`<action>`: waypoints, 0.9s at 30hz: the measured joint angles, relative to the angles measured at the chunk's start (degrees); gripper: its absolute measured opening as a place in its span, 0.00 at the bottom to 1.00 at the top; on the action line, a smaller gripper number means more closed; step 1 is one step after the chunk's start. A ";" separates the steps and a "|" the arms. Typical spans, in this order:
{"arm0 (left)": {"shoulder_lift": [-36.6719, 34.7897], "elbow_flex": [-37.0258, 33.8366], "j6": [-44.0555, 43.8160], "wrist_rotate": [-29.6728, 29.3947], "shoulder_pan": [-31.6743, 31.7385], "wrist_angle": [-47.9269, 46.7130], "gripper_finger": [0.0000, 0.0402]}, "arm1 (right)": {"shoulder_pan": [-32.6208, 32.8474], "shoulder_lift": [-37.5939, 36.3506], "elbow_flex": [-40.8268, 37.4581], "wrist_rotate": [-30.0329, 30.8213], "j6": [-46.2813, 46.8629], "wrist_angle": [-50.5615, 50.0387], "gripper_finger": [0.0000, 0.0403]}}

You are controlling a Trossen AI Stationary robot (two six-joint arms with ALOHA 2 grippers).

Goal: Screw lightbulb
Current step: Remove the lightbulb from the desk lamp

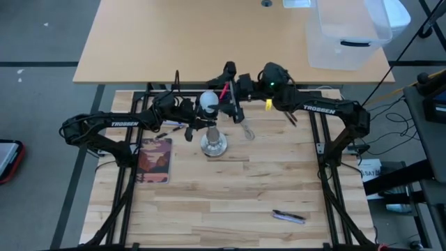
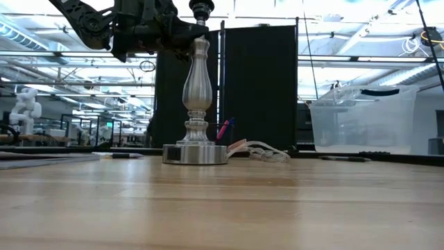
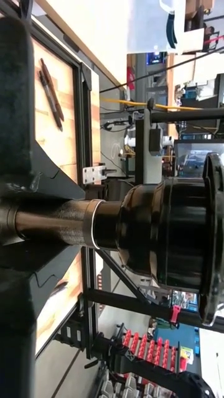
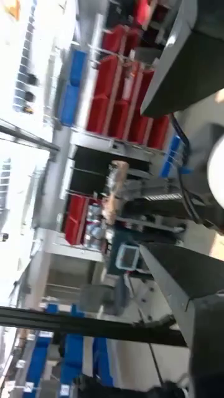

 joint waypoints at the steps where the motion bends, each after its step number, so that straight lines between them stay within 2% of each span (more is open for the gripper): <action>1: 0.00 0.02 0.00 -0.05 0.00 -0.06 0.18 | 0.33 0.19 0.43 0.02 0.04 -0.84 0.85; 4: -0.02 0.02 0.07 -0.26 0.00 -0.46 0.18 | 1.21 0.38 2.58 0.06 0.23 -3.60 0.87; 6: -0.02 0.02 0.09 -0.46 0.00 -0.55 0.18 | 2.30 0.01 4.18 3.10 -1.00 -6.87 0.86; 8: -0.02 0.02 0.13 -0.64 0.00 -0.55 0.18 | 4.21 -0.03 4.60 11.14 -4.85 -8.61 0.85; 11: -0.02 0.02 0.37 -1.11 0.00 -0.56 0.18 | 8.74 0.35 4.43 26.94 -12.78 -8.48 0.84; 13: -0.02 0.02 0.53 -2.06 0.00 -0.57 0.18 | 11.56 0.31 4.45 34.28 -16.51 -6.82 0.84; 19: -0.02 0.02 0.66 -3.74 0.00 -0.55 0.18 | 16.38 0.49 4.47 47.35 -15.17 -8.15 0.84; 24: -0.02 0.02 0.68 -4.57 0.00 -0.55 0.18 | 19.06 0.66 4.47 61.43 -15.57 -8.71 0.84; 27: -0.02 0.02 0.70 -6.13 0.00 -0.52 0.18 | 20.28 0.66 4.47 66.26 -15.52 -8.60 0.84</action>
